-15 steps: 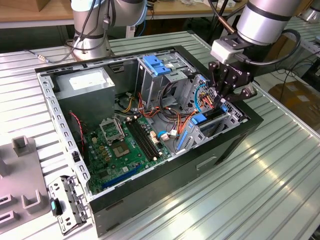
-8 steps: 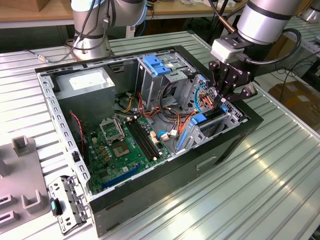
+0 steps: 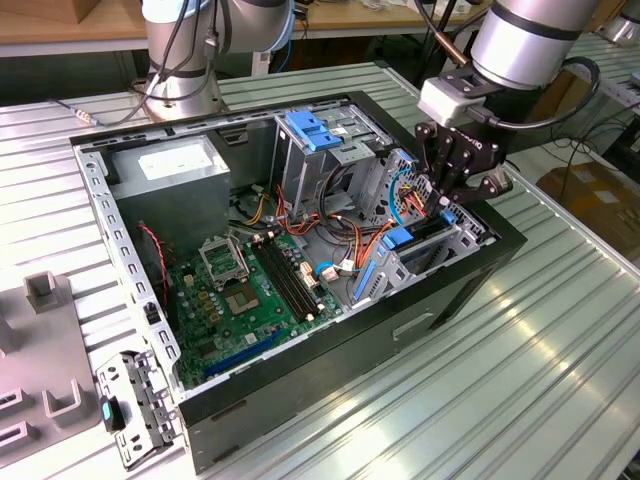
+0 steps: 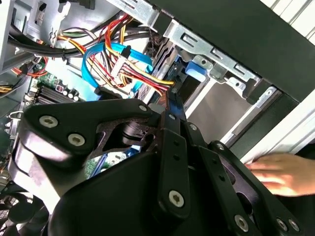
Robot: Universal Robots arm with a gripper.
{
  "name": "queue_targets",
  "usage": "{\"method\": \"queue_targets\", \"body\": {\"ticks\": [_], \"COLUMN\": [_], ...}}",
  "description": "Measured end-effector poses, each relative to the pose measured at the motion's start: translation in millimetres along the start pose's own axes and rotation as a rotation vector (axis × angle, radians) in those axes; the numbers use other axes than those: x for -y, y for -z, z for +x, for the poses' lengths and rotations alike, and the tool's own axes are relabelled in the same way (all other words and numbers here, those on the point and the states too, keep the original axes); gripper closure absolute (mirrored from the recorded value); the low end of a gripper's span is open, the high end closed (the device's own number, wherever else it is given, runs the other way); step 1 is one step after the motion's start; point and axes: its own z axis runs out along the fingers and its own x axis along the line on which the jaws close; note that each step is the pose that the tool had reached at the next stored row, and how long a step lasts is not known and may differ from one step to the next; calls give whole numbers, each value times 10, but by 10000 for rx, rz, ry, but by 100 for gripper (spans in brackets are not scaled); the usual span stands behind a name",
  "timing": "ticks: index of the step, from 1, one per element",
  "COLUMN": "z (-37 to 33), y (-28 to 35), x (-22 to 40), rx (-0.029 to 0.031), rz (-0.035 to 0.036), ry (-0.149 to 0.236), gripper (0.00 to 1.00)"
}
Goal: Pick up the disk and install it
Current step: 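Insert the second disk wire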
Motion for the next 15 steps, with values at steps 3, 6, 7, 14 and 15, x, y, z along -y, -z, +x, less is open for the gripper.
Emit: {"method": "queue_targets", "body": {"ticks": [3,6,7,14,15], "z": [1,1,1,-5,-6], "y": [25,120,144,382,407], "x": [-49,-48,-48,-44,-44], "rx": [14,21,22,21,22], "rz": [1,0,0,0,0], "ry": [1,0,0,-2,-2], "gripper": [89,89,89,89,89]}}
